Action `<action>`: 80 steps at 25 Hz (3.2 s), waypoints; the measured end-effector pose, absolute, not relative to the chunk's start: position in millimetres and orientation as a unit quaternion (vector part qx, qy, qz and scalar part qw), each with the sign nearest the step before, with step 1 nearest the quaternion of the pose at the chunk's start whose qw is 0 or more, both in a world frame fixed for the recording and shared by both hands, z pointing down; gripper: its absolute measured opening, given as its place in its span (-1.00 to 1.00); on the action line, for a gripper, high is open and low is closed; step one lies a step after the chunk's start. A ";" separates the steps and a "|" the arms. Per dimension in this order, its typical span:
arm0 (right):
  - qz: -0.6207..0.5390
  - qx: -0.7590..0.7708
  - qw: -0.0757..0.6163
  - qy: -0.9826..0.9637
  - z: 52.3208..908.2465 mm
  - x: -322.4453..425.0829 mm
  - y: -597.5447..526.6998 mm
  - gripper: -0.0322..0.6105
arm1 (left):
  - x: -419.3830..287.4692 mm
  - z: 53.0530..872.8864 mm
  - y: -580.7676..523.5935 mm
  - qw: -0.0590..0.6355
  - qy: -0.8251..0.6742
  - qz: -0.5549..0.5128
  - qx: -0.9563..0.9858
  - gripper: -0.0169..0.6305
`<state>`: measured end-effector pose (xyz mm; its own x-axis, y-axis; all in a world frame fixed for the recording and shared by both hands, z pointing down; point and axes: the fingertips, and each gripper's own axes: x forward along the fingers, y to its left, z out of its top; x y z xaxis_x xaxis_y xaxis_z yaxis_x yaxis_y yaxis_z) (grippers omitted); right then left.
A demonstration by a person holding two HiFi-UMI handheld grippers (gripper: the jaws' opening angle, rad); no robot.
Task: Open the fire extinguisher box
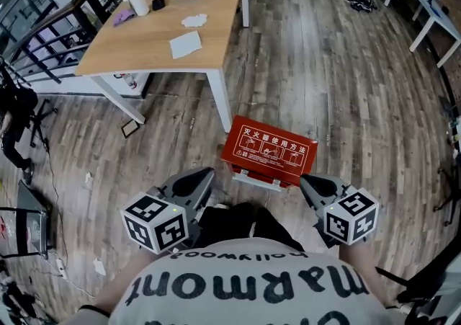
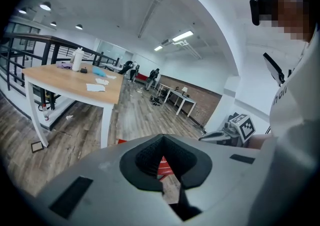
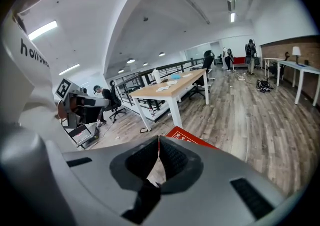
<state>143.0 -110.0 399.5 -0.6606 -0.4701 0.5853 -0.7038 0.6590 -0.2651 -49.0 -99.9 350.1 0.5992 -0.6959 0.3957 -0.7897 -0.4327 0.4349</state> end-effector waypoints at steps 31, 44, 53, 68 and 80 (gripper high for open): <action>0.477 0.454 0.071 -0.749 526.6 64.9 -146.2 -0.87 | -58.5 465.4 -176.6 0.381 -0.216 0.113 0.892 -0.93; 0.545 0.434 -0.066 -0.715 642.5 107.5 -135.0 -0.33 | 5.5 633.8 -150.8 0.571 -0.192 0.020 0.798 -0.86; 0.533 0.419 -0.160 -0.717 720.1 122.7 -140.9 -0.21 | 26.4 729.6 -165.2 0.612 -0.197 -0.055 0.764 -0.08; 0.470 0.361 -0.268 -0.759 673.2 141.3 -150.9 -0.21 | 38.3 660.7 -184.4 0.549 -0.107 -0.157 0.814 -0.08; 0.502 0.365 -0.299 -0.725 554.0 158.2 -216.3 -0.68 | 43.2 542.5 -242.5 0.530 -0.141 -0.185 0.815 -0.16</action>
